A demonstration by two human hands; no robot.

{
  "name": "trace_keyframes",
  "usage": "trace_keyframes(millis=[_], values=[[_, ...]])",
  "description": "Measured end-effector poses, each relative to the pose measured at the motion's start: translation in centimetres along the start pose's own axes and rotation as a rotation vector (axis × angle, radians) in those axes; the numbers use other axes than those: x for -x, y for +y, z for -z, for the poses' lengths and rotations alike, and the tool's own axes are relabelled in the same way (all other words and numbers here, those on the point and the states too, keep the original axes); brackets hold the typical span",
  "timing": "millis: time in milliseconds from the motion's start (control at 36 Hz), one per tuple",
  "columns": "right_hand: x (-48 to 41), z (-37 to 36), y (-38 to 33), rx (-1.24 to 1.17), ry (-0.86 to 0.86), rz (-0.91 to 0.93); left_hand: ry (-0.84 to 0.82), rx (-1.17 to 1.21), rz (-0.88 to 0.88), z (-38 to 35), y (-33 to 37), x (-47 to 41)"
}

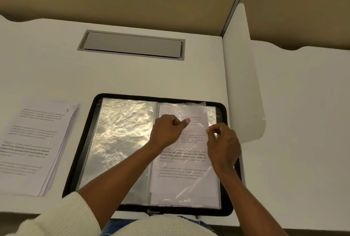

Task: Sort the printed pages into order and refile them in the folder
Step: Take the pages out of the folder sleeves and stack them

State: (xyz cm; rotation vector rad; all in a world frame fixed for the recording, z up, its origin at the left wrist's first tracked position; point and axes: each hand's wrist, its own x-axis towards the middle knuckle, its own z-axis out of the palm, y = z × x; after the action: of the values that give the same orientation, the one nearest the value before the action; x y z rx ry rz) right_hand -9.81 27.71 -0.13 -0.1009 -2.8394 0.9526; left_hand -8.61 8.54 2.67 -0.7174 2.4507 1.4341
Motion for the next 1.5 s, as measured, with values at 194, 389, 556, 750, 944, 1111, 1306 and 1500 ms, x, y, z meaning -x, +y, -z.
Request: trace_keyframes(millis=[194, 389, 556, 750, 944, 1111, 1306, 1500], values=[[0.7, -0.1, 0.3, -0.026, 0.023, 0.065, -0.136, 0.511, 0.429, 0.9, 2.8, -2.7], [0.5, -0.1, 0.5, -0.085, -0.038, 0.086, -0.129, 0.536, 0.505, 1.3, 3.3, -4.6], [-0.9, 0.8, -0.8, -0.259, -0.190, -0.077, -0.074, 0.598, 0.479, 1.0, 3.3, -4.7], [-5.5, 1.7, -5.0, -0.458, -0.319, -0.091, 0.011, 0.611, 0.442, -0.1, 3.4, -3.7], [-13.1, -0.9, -10.1, 0.118, -0.637, 0.081, 0.109, 0.648, 0.388, -1.1, 2.8, -3.3], [-15.2, -4.2, -13.7, 0.595, -0.904, 0.113, 0.102, 0.641, 0.282, -0.8, 1.7, -2.5], [-15.4, -5.4, -13.8, 0.795, -0.924, 0.179, 0.276, 0.112, -0.082, -0.6, -2.6, -1.0], [-15.7, -5.0, -13.2, 0.808, -0.938, 0.183, 0.246, -0.457, -0.482, -0.9, -7.8, 0.4]])
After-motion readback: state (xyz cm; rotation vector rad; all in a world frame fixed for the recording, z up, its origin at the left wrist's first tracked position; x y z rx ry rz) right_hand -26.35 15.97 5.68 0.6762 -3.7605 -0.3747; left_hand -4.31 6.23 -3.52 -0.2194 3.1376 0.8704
